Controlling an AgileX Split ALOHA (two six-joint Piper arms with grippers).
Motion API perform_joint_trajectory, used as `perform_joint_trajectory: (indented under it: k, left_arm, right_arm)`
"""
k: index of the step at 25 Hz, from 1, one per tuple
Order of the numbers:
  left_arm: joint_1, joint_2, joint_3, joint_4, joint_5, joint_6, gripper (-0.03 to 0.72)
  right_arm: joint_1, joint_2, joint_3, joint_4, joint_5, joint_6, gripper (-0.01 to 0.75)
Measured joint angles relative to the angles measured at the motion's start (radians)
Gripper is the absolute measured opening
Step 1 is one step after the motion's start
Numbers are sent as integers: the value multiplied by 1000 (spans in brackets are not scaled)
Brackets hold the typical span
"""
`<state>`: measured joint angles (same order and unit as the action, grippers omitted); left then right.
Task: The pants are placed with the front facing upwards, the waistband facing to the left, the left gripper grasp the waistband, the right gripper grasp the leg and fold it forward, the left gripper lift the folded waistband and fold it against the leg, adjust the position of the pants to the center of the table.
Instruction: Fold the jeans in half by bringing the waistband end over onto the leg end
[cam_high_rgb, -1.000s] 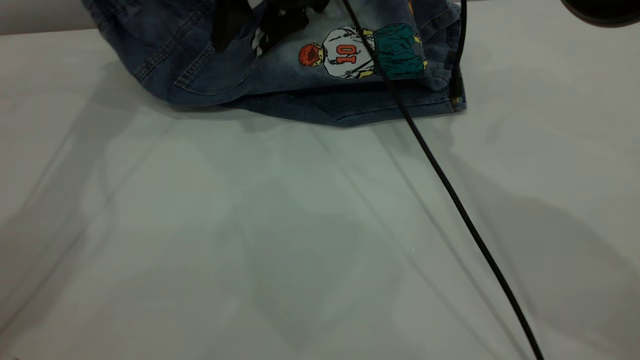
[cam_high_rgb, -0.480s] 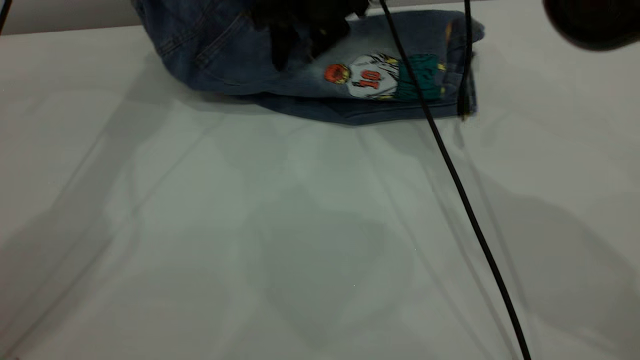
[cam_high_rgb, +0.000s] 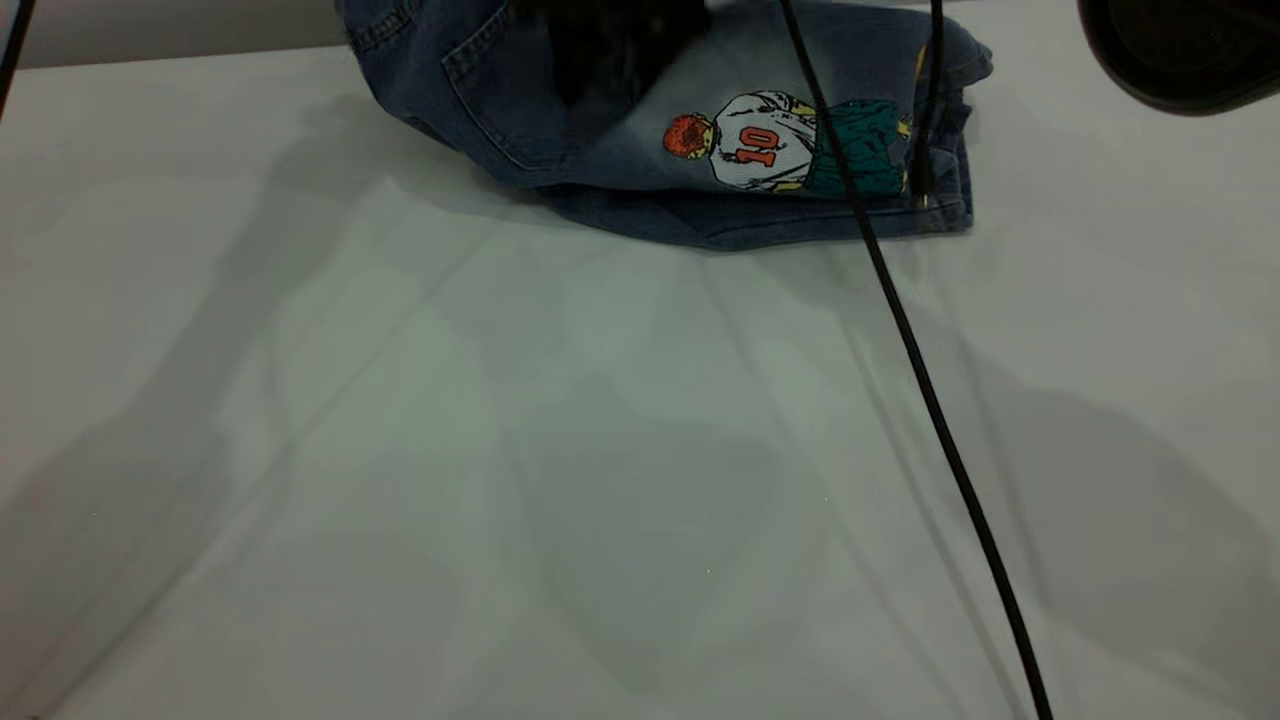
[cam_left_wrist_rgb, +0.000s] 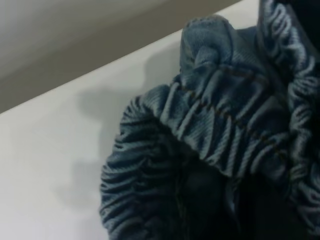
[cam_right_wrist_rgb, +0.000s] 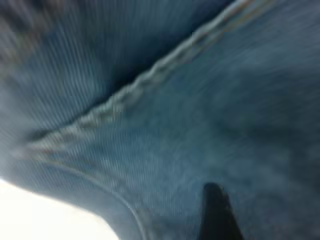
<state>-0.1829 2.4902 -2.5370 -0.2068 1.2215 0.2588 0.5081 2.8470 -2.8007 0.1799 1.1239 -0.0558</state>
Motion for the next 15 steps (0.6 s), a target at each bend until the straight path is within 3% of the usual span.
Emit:
perform_joint_trajectory:
  k: [9,15]
  left_arm:
    - [0,0,0,-3,-3,-1,141]
    - [0,0,1,-3,-18,-1,141]
  right_arm:
    - [-80,-47,-50,-51,101,30,374]
    - [-124,-49,-46,-56,99,68,374]
